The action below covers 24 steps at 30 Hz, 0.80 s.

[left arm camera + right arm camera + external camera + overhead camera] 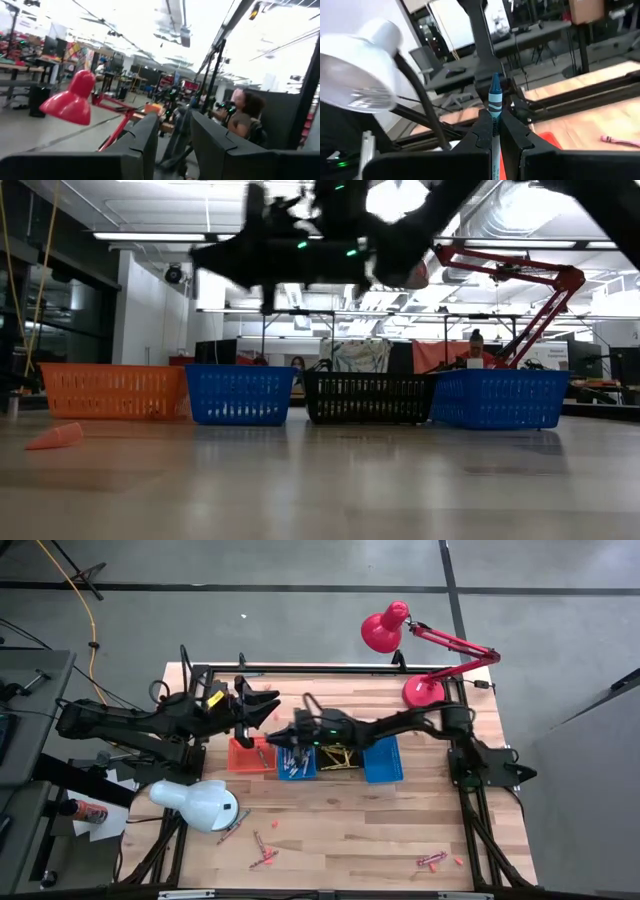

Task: Sort crayons
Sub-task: Put the blue crayon into the orange bin

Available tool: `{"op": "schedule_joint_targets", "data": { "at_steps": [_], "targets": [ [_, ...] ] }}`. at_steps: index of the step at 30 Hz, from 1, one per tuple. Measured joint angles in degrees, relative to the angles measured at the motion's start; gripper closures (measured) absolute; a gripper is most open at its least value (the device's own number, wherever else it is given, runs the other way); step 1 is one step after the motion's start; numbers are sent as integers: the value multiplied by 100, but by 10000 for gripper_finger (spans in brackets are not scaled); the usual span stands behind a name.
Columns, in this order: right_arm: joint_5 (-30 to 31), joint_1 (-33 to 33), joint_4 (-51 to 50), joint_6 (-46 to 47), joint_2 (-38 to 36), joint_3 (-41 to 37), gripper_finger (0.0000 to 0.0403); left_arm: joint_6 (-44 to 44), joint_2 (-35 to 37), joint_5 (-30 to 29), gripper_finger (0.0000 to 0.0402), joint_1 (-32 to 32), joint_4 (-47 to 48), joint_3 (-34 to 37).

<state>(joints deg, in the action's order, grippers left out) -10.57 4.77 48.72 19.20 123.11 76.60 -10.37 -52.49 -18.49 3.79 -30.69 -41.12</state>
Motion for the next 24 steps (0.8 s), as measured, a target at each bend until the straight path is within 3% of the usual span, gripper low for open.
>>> {"op": "schedule_joint_targets", "data": {
  "at_steps": [6, 12, 24],
  "targets": [
    [-89, 15, -967, 138, 850, 1283, 402, -3, 0, 256, 300, -2, -10, 0],
    [25, 12, -2190, 255, 1326, 2090, 385, -2, 0, 340, 300, 0, -8, 0],
    [9, 92, -3124, 391, 1347, 2643, 302, 2, 0, 340, 300, 0, -5, 0]
  ]
}}
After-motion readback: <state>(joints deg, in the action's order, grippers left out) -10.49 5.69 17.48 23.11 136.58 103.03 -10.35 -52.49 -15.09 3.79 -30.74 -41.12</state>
